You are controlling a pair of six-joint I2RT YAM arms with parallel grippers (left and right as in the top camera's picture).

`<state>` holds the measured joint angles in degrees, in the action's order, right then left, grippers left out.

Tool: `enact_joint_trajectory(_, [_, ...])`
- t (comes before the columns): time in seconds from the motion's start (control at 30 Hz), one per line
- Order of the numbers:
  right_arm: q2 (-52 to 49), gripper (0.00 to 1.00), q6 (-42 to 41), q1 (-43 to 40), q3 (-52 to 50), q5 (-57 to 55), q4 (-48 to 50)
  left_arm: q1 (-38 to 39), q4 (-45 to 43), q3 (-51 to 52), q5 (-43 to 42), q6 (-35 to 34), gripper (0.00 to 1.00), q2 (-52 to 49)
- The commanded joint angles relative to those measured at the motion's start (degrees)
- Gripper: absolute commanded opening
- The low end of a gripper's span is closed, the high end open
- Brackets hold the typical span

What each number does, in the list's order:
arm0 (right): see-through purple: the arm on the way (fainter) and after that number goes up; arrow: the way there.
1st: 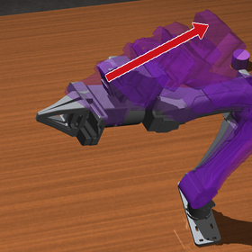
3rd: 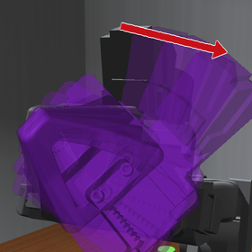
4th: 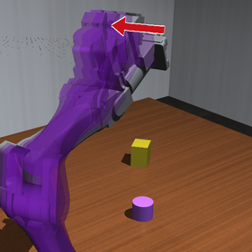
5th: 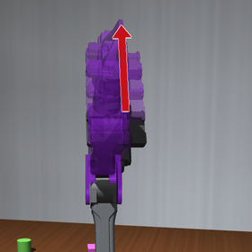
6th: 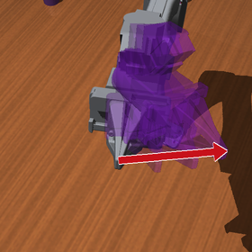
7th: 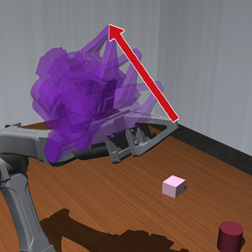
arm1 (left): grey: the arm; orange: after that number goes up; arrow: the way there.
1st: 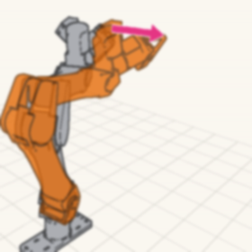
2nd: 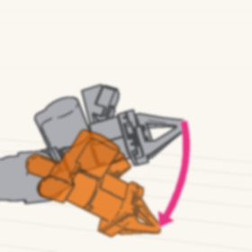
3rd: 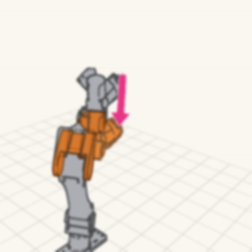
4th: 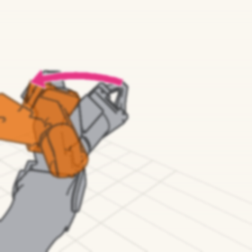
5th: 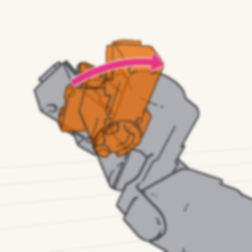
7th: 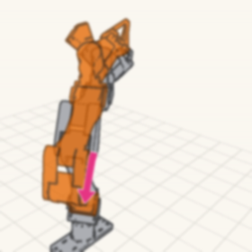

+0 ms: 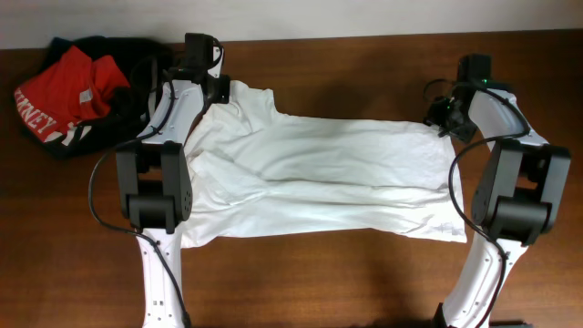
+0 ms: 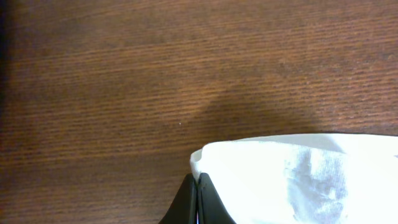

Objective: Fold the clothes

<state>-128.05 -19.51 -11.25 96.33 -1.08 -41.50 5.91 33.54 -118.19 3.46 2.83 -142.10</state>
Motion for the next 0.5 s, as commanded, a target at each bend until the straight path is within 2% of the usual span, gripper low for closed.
enact_joint_trajectory(0.0, [-1.7,0.65,-0.5,1.3,0.7,-0.9,0.1,-0.3,1.0,-0.7,0.4,0.2,0.00,-0.3])
enact_joint_trajectory(0.03, [-1.7,0.61,-0.5,1.5,0.7,-0.9,0.2,-0.3,1.1,-0.7,0.4,0.2,0.01,-0.3])
enact_joint_trajectory(0.17, [-1.7,0.33,-0.5,1.9,0.7,-1.0,0.1,-0.3,1.1,-0.7,0.4,0.2,0.01,-0.3])
enact_joint_trajectory(0.27, [-1.7,0.17,-0.5,1.3,0.7,-1.2,-1.1,-0.3,1.0,-0.7,0.4,0.2,0.01,-0.3])
enact_joint_trajectory(0.3, [-1.7,0.13,-0.5,0.9,0.8,-1.1,-1.5,-0.3,1.1,-0.8,0.4,0.2,0.01,-0.3])
enact_joint_trajectory(0.47, [-1.6,0.06,-0.5,-1.3,3.0,-1.1,-6.8,-0.3,6.0,-2.0,0.4,0.2,0.01,3.2])
